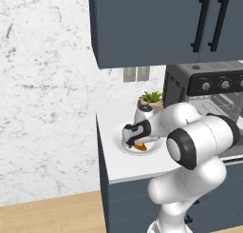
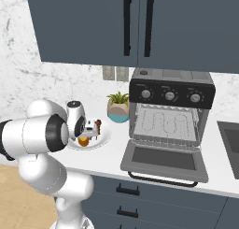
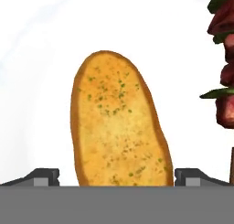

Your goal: Pick up the kebab skewer and baguette bread, and place them inside the toaster oven. Close the toaster oven door and start by setting the timer.

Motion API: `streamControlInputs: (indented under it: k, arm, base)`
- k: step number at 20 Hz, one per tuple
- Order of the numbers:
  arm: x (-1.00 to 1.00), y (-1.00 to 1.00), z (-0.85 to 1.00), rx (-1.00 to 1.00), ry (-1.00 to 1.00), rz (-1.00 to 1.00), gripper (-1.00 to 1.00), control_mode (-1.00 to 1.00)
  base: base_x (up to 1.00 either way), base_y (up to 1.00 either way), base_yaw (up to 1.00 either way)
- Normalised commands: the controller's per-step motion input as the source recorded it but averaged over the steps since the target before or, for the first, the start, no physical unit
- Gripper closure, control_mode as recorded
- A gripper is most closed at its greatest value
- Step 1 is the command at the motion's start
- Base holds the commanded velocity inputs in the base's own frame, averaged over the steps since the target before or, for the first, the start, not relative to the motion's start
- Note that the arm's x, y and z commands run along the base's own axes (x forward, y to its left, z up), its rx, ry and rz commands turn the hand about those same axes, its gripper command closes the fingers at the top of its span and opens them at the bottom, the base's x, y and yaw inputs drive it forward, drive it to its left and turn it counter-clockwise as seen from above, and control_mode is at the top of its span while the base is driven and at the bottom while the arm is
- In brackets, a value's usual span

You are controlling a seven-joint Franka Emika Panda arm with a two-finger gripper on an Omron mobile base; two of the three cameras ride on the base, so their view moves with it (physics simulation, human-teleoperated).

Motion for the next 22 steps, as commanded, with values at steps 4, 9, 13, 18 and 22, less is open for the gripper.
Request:
streamControlInputs:
  k: [4, 9, 13, 18, 22]
  arm:
    - [0.19, 0.00, -0.07, 0.00, 0.00, 0.00, -1.00, -1.00]
    - [0.14, 0.00, -0.11, 0.00, 0.00, 0.00, -1.00, -1.00]
    - [0.01, 0.00, -0.32, 0.00, 0.00, 0.00, -1.00, -1.00]
    - [0.00, 0.00, -0.26, 0.00, 0.00, 0.00, 1.00, -1.00]
    - [0.00, 0.00, 0.00, 0.00, 0.00, 0.00, 1.00, -1.00]
  base:
    - [0.00, 0.00, 0.00]
    - [0.00, 0.00, 0.00]
    - [0.00, 0.00, 0.00]
    - [0.00, 0.00, 0.00]
    - [0.00, 0.00, 0.00]
